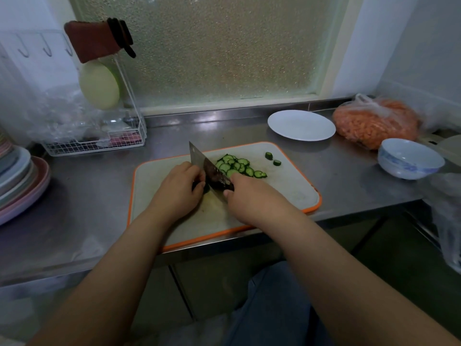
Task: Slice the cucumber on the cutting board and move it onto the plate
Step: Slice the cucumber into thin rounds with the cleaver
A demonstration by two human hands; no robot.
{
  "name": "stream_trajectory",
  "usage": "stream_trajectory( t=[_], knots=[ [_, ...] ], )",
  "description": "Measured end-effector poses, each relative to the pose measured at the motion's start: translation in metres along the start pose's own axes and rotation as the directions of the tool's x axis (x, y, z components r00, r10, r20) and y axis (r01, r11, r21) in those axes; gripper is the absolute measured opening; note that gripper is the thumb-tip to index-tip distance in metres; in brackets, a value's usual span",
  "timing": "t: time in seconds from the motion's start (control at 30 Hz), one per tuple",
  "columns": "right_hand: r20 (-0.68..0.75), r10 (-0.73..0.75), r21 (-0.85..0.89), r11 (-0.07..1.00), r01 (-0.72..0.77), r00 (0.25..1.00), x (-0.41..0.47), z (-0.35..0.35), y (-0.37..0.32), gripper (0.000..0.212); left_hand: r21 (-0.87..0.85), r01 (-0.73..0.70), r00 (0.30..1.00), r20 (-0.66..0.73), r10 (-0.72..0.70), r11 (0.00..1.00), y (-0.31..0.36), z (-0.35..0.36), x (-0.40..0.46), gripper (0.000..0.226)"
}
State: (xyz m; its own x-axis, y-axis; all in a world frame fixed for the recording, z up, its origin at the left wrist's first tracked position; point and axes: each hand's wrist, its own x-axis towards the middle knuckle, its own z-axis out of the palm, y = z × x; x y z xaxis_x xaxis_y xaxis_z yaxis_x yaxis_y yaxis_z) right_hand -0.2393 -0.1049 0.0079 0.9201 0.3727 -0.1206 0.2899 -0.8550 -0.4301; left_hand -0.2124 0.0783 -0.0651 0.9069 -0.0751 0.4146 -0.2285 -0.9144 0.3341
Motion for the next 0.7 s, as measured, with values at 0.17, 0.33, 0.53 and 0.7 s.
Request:
stream_trajectory(
  t=[0.17,0.33,0.53,0.7],
  knots=[
    [0.003,0.001,-0.018,1.000,-0.001,1.000,-0.005,-0.003,-0.004,0.024,-0.037,0.005,1.000,0.016,-0.004,0.999,0.001,-0.002,0.002,0.013],
    [0.007,0.007,-0.026,1.000,-0.007,1.000,-0.006,-0.006,-0.007,0.025,-0.050,0.017,1.000,-0.001,-0.017,0.999,-0.001,-0.001,0.001,0.014],
    [0.037,0.037,-0.031,0.999,-0.035,0.999,0.008,0.003,-0.009,0.026,-0.033,-0.004,1.000,-0.012,0.004,0.999,-0.002,0.001,0.001,0.012],
    [0.078,0.076,-0.031,0.997,-0.073,0.994,0.020,0.014,-0.004,0.029,-0.009,-0.017,0.998,-0.053,0.017,1.000,-0.003,0.003,-0.002,0.005]
  ],
)
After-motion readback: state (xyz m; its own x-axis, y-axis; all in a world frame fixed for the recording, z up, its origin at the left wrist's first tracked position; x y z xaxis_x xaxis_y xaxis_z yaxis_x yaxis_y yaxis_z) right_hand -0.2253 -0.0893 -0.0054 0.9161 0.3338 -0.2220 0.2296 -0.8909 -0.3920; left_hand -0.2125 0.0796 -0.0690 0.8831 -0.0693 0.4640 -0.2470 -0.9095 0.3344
